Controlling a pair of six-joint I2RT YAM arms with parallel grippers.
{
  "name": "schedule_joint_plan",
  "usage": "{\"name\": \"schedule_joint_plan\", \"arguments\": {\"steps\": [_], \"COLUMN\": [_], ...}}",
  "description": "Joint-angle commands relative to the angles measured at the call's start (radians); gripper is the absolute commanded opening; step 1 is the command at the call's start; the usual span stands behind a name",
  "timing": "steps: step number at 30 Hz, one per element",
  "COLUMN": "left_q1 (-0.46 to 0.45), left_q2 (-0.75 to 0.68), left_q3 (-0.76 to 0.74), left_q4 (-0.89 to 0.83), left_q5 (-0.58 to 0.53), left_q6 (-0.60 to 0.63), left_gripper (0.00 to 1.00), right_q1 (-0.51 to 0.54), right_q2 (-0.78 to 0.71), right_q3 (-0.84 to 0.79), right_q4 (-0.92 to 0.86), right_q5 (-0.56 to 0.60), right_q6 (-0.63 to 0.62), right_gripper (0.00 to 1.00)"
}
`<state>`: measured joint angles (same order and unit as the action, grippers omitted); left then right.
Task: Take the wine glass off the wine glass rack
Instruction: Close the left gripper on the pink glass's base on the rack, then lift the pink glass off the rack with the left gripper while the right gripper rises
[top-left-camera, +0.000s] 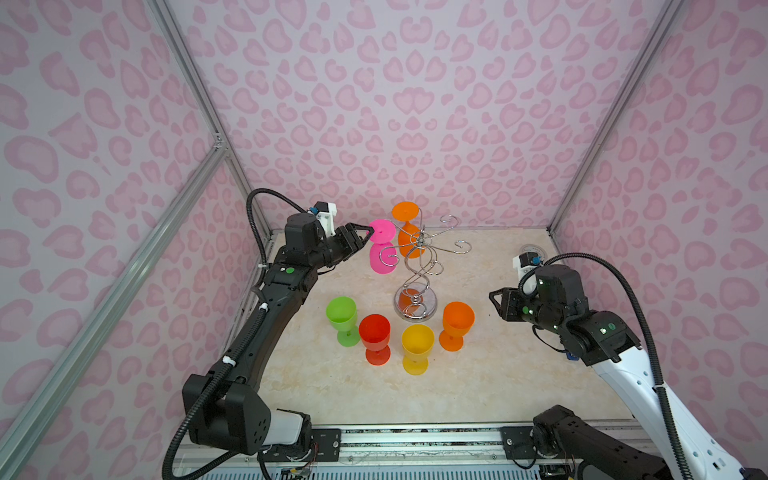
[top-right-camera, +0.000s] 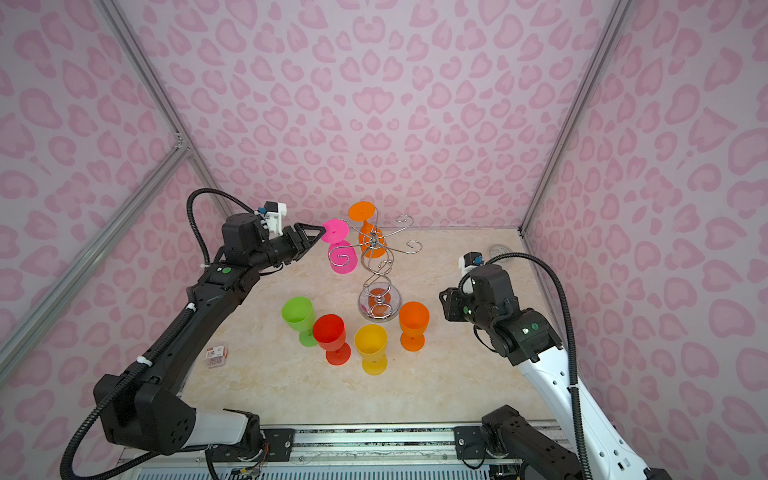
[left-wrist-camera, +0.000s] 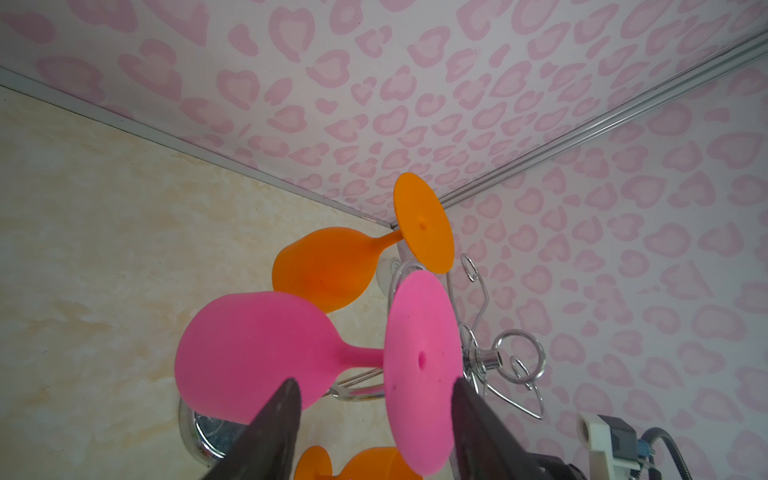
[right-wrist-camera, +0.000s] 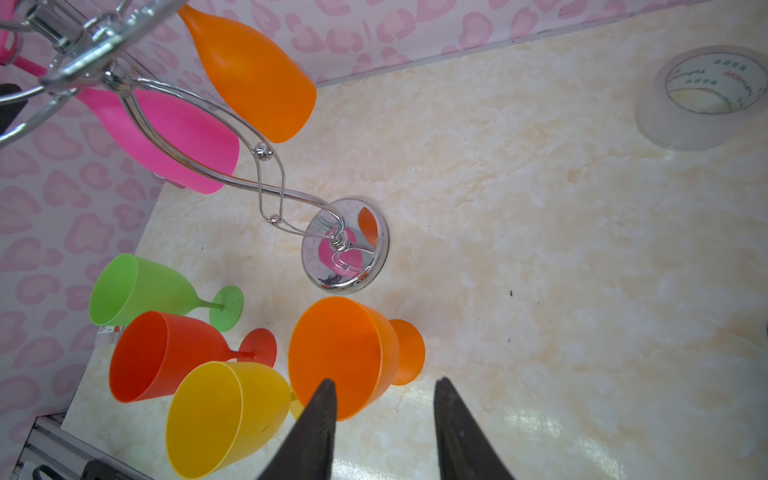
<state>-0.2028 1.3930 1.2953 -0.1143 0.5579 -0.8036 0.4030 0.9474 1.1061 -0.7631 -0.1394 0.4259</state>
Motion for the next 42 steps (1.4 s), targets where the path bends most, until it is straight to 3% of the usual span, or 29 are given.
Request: {"name": "schedule_joint_plan", "arguments": {"steps": [1, 17, 37, 42], "left_q1": [0.001, -0.002, 0.001, 0.001], "left_q2": [0.01, 0.033, -0.006, -0.004], "left_q3": [0.009, 0.005, 0.007, 0.028], "left_q4": [0.054, 0.116, 0.14, 0.154], "left_q5": [0.02, 0.043, 0.046, 0.06], "left_q6": [0.001, -0.063, -0.13, -0.156], "left_gripper": [0.55, 0.25, 0.02, 0.02], "right_q1": [-0.011, -0.044, -0.073, -0.085], "right_q2": [0.003, 0.017, 0.017, 0.012], "right_q3": [-0.008, -0.024, -0.067, -0.074], "right_q4": [0.033, 0.059, 0.103, 0.109], "right_q5": [-0.03, -0.077, -0.138, -0.15], "right_q6": [0.0, 0.002, 0.022, 0.024], "right_gripper": [0.4, 0.4, 0.4, 0.4]}}
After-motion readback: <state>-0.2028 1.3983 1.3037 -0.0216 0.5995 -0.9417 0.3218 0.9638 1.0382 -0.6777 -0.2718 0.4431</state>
